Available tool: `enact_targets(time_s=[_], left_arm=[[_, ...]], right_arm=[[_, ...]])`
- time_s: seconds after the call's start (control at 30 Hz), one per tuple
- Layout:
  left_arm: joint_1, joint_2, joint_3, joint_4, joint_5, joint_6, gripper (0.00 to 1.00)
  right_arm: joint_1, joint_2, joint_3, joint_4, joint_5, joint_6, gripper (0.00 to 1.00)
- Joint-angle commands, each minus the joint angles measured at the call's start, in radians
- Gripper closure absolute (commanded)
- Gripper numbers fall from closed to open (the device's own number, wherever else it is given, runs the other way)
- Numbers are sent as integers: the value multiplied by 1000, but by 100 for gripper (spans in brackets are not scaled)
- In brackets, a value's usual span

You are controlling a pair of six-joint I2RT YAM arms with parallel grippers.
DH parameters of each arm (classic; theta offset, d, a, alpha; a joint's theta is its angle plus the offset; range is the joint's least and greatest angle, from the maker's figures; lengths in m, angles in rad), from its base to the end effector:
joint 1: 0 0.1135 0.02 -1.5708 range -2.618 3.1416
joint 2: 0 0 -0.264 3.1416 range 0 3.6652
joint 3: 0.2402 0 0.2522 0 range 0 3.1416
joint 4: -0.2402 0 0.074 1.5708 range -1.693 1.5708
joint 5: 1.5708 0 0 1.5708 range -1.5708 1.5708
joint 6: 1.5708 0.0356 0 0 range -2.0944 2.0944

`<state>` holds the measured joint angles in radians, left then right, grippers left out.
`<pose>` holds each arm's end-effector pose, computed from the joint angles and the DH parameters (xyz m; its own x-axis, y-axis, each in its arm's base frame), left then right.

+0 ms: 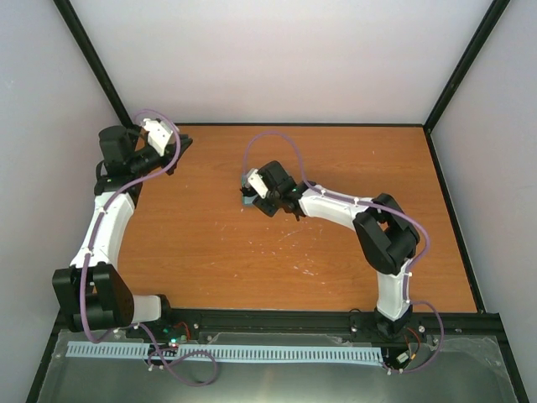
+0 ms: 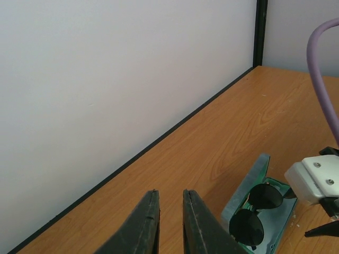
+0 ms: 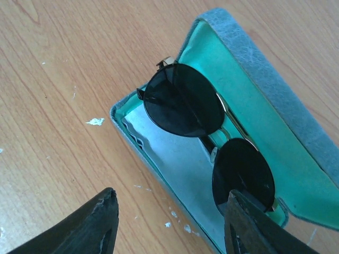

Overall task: Organize the sunglasses
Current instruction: Place the sunglasses in the sunglasses case, then adjust the sunglasses in the sunglasses case.

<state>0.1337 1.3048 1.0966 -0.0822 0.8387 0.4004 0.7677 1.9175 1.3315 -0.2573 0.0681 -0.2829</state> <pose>0.2973 0.0133 0.3483 -0.0208 0.2601 -0.9654 0.6790 0.7124 0.1773 0.3037 0.2898 0.1945 -0.3317 -0.7072 -0.6244 -0.7841 0.5747 -0.2344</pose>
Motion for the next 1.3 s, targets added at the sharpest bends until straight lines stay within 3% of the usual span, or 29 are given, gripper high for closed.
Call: enact_targets(time_s=[0.0,0.33,0.53,0.7,1.27], left_arm=[[10,-21,-5,17,-1,15,85],[20,-26,-20,27,-1,11,84],[23,-24,-29,37,0,8,84],[26,-23,-38,49,5,2,84],[27,-24,-48,55,7,-9,84]], right_arm=[[-9,48,47,-38,-34,-58,47],[-32,128,132,-53,-35,-48,51],[-40,128,147,-37,-68,-44,76],[-41,147,162,-34,-84,-31,85],[-41,252,264,-10,-37,31,83]])
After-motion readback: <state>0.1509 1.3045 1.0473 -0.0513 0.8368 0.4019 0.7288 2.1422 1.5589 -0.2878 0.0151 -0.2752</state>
